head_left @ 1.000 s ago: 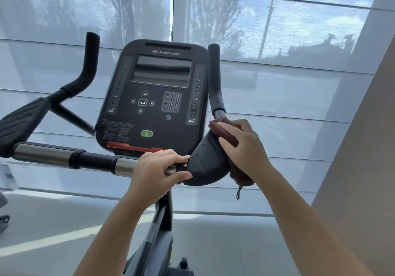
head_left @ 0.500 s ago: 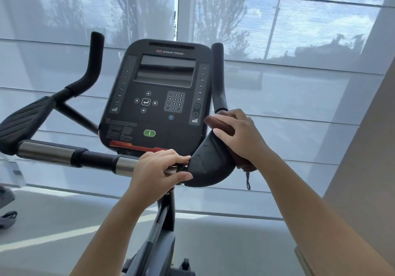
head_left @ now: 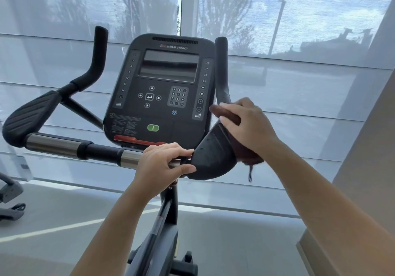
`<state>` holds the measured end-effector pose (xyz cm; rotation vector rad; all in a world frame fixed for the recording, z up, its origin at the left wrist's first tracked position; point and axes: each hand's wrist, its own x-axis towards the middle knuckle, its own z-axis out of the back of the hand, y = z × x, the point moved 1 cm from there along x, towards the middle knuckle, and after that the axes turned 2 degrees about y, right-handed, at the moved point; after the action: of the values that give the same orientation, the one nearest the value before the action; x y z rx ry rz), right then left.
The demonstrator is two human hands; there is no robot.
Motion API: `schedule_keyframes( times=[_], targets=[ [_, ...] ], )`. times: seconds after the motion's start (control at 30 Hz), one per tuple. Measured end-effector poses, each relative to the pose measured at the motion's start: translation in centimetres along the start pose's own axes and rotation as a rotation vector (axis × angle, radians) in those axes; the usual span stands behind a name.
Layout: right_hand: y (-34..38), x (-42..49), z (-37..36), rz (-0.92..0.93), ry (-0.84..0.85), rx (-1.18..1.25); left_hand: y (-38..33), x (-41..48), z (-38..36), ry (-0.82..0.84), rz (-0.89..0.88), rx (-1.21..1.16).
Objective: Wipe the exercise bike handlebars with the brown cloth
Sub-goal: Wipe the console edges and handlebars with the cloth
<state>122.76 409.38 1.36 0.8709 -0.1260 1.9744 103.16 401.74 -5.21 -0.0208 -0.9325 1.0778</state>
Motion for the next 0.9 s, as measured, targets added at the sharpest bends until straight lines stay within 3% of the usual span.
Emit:
schedule_keyframes(
  times=[0.17, 0.5, 0.8, 0.9],
  targets=[
    [0.1, 1.6, -1.9, -0.063, 0.119, -0.156, 0.4, 0.0, 0.1, 0.059, -0.014, -0.003],
    [4.3, -5.3, -1.7, -0.023, 0.066, -0.105, 0.7, 0.2, 0.6, 0.146, -0.023, -0.017],
    [8.0, -12.4, -4.2, -0.077, -0.215, 0.141, 0.3, -0.1, 1.0, 0.118, -0.023, -0.067],
    [6.9, -12.0, -3.2, -0.126, -0.400, 0.270, 0.2, -0.2, 1.0, 0.112, -0.007, -0.075]
  ],
)
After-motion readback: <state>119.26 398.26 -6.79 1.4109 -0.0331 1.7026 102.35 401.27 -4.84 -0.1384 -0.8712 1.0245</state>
